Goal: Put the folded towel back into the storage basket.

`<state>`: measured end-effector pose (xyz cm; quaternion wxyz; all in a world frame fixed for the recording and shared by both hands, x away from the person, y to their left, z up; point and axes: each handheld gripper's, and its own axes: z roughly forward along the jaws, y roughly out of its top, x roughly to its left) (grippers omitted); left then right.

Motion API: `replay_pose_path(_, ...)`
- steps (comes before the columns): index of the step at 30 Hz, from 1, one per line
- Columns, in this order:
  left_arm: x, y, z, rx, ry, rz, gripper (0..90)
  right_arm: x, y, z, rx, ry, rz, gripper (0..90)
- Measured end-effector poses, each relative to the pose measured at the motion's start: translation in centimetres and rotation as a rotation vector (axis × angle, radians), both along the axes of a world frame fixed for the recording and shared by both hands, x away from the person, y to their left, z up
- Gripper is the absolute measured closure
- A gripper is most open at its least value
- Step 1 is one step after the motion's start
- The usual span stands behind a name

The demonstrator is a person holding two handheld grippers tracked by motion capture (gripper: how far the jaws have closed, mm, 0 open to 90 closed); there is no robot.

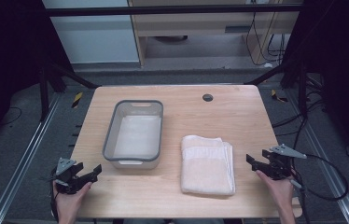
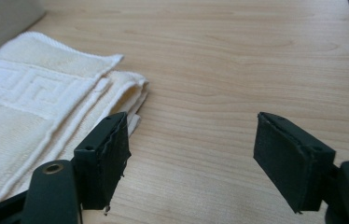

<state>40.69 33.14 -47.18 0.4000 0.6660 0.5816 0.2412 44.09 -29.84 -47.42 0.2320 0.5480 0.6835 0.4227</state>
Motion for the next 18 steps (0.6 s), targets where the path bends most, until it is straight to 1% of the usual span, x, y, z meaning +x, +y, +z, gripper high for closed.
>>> replay_pose_path(3,-0.3,-0.3,0.2,-0.011,0.0,-0.012,22.7,-0.2,-0.1,0.2,0.012,-0.009,0.004,28.2)
replay_pose_path(4,-0.6,-0.7,0.4,-0.023,-0.002,-0.025,23.3,-0.3,0.0,0.4,0.018,-0.013,0.01,29.0)
replay_pose_path(5,-0.6,-0.7,0.4,-0.023,-0.002,-0.025,23.7,-0.3,0.0,0.4,0.017,-0.013,0.013,29.1)
replay_pose_path(6,-0.8,-1.1,0.6,-0.031,-0.007,-0.041,24.6,-0.3,0.1,0.5,0.016,-0.013,0.019,29.1)
replay_pose_path(7,-0.8,-1.1,0.6,-0.031,-0.007,-0.041,25.2,-0.3,0.1,0.5,0.016,-0.013,0.019,29.1)
replay_pose_path(8,-1.0,-1.5,0.7,-0.036,-0.008,-0.059,25.6,-0.4,0.3,0.6,0.016,-0.013,0.027,29.6)
replay_pose_path(9,-1.0,-1.5,0.7,-0.036,-0.008,-0.059,25.9,-0.5,0.5,0.8,0.019,-0.006,0.03,29.6)
replay_pose_path(10,-1.1,-1.8,0.8,-0.034,-0.014,-0.068,26.1,-0.5,0.5,0.9,0.014,-0.011,0.036,29.6)
replay_pose_path(12,-1.2,-2.1,1.0,-0.048,-0.017,-0.076,26.4,-0.5,0.6,1.1,0.031,-0.013,0.037,29.4)
replay_pose_path(16,-1.4,-2.5,1.2,-0.042,-0.032,-0.079,26.6,-0.4,0.5,1.2,0.048,-0.012,0.056,27.8)
replay_pose_path(18,-1.5,-2.6,1.4,-0.037,-0.041,-0.082,26.6,-0.3,0.6,1.3,0.06,0.0,0.06,26.9)
